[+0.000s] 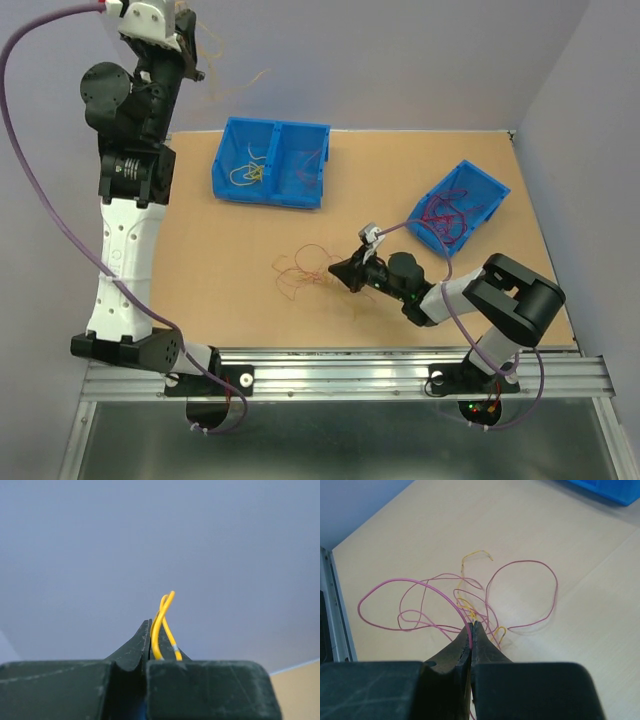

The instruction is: Untangle the cables

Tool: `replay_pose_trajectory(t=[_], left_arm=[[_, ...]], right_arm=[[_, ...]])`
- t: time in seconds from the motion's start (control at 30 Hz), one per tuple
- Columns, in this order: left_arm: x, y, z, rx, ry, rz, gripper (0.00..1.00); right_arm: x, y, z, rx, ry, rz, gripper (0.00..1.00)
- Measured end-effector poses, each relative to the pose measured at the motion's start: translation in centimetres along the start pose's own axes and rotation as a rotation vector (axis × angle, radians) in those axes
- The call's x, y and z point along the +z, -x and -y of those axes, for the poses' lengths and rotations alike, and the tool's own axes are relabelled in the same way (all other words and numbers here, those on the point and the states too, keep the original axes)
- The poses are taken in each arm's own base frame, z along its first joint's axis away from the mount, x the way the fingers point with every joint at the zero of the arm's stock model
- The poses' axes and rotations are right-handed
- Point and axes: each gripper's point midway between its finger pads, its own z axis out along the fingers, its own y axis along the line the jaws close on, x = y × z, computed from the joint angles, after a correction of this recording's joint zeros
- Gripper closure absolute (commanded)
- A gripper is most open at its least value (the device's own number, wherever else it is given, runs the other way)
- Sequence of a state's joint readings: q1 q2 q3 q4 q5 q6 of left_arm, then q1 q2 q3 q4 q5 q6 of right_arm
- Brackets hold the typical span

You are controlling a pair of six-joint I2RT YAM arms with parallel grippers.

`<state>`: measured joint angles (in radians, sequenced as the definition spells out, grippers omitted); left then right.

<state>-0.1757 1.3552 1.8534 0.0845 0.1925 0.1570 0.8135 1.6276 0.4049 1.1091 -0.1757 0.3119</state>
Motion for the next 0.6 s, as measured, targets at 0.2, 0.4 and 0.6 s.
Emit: replay_pose_trajectory(t=[0.2, 0.4, 0.6], left_arm=[[2.4, -0.8, -3.3, 0.058, 0.1, -0.024, 1.0], [5.8, -11.1, -4.9, 0.068, 0.069, -0.2, 1.0], [7.0, -23.3, -5.6, 0.04, 0.044, -0.405, 1.0]], right_arm=[[-0.3, 0.0, -0.1, 0.005, 0.006, 0.013, 0.99], [-0.5, 0.0, -0.3, 0.015, 0.015, 0.021, 0.99], [-1.0, -0.5, -0.4, 0.025, 0.02, 0.014, 0.99]])
